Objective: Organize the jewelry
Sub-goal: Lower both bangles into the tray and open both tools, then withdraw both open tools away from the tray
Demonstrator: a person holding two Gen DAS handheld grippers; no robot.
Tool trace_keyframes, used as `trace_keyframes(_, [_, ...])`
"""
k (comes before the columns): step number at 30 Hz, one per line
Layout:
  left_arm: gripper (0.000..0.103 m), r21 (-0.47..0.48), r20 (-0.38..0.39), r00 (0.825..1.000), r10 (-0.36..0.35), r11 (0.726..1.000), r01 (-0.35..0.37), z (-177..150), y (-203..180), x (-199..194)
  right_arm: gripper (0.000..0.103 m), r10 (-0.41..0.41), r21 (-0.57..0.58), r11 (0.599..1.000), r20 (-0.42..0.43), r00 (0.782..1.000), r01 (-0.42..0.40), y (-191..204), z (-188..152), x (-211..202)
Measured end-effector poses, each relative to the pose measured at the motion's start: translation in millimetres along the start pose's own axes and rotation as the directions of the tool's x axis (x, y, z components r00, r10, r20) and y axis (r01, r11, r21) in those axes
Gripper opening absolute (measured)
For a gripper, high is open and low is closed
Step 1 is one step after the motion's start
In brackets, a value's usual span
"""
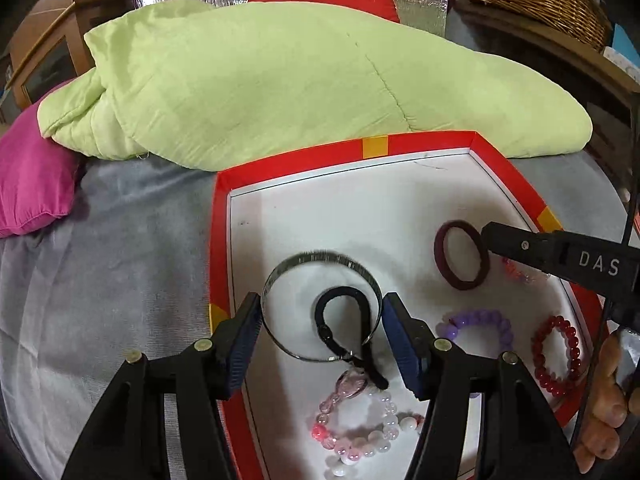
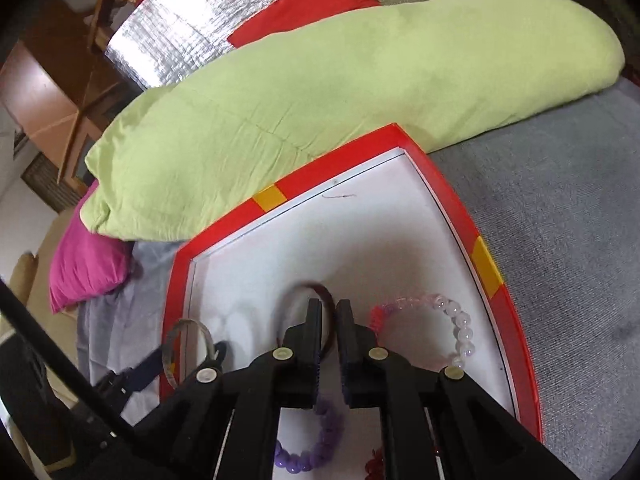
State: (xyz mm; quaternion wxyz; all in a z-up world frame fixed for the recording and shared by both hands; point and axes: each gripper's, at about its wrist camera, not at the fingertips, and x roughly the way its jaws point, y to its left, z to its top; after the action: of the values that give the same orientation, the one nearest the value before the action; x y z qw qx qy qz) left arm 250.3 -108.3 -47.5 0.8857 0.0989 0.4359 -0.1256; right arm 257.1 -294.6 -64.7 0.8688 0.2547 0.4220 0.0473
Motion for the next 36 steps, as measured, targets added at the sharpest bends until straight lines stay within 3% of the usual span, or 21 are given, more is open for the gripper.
trace_keyframes(2, [0.063,0.003,-0.004,1.0,0.014,1.0,-0.014,-0.1,-0.9,-1.4,0.012,0.011,0.005,1.0,-0.002,1.0,-0.011,-2.0,0.7,-0.8])
trace_keyframes(4, [0.063,0.01,-0.001,1.0,0.029,1.0,-0.029,-1.2,-2.6,-6.4,0.026,0.024,0.016,1.0,0.001,1.0,-0.024,-5.9,0.6,-3.9])
trace_keyframes(13, [0.069,0.022,0.031,0.989,0.142,0.989,-0.143,-22.5,0.6,-57.5,0.027,0.023,0.003,1.0,0.03,0.999,-0.023,-17.1,-1.1,-43.7])
trace_keyframes(16, [0.069,-0.007,0.032,0.985,0.171,0.985,-0.171,-42.1,12.5,-75.3,0.027,-0.029,-0.015,0.999,0.049,0.998,0.03,-27.8,-6.8,-69.4])
trace_keyframes(19, [0.069,-0.075,0.039,0.978,0.203,0.977,-0.2,-58.9,33.2,-95.5,0.031,-0.05,0.039,0.998,0.08,0.996,0.047,-53.0,-8.0,-93.8])
trace_keyframes(23, [0.069,-0.194,0.051,0.983,0.179,0.967,-0.166,-85.4,57.7,-114.0,0.031,-0.069,0.076,0.995,0.09,0.994,0.062,-80.8,-10.9,-116.0])
trace_keyframes(27, [0.069,-0.27,0.022,0.993,0.116,0.957,-0.106,-100.2,68.6,-111.0,0.031,-0.044,0.133,0.99,0.036,0.998,0.039,-96.2,-23.1,-112.6])
trace_keyframes(36, [0.069,-0.229,-0.038,0.986,0.164,0.959,-0.168,-105.6,68.6,-94.4,0.031,-0.129,0.156,0.979,-0.014,0.992,0.129,-110.1,-41.9,-103.9])
